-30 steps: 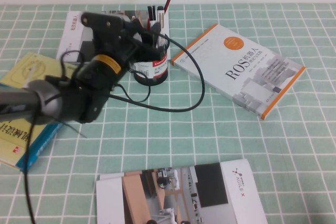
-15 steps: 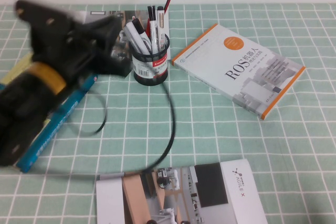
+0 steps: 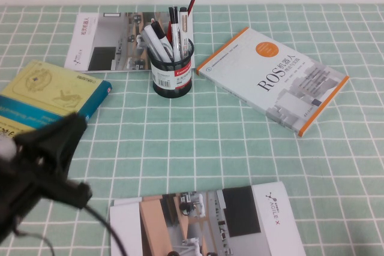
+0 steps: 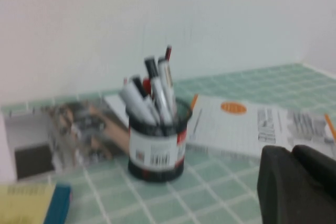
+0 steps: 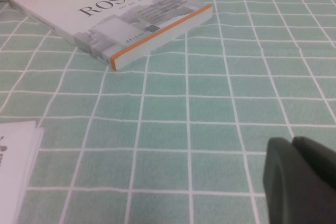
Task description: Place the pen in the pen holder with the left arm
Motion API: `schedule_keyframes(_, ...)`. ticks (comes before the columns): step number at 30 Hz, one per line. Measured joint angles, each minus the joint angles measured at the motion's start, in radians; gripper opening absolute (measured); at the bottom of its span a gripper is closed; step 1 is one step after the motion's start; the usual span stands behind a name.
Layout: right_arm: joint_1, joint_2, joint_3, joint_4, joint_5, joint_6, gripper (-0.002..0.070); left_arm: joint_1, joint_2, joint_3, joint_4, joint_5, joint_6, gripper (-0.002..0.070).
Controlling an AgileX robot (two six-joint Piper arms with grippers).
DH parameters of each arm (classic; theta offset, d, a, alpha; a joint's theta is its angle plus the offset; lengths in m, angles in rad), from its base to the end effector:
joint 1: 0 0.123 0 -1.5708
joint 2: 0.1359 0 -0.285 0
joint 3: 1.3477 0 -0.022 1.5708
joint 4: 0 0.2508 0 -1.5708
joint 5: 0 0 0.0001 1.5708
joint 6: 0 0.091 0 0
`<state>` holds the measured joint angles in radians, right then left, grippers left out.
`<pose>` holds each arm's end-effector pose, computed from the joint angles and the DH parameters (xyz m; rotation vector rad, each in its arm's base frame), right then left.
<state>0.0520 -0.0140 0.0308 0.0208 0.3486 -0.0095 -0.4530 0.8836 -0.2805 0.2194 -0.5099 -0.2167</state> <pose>0.0531 0.0034 0.1722 -0.0437 1.8487 0.0498 0.1488 -0.0832 0.2596 0.4230 1.5489 -0.4560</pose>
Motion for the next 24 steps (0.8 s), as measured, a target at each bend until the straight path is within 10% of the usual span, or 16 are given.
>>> schedule_keyframes(16, 0.000, 0.000, 0.000, 0.000, 0.000, 0.000, -0.0020, 0.000, -0.154, 0.299, -0.239, -0.174, 0.108, 0.0000)
schedule_keyframes(24, 0.000, 0.000, 0.000, 0.000, 0.000, 0.000, -0.0020, 0.055, -0.381, 0.301, -0.377, 0.066, 0.265, 0.0000)
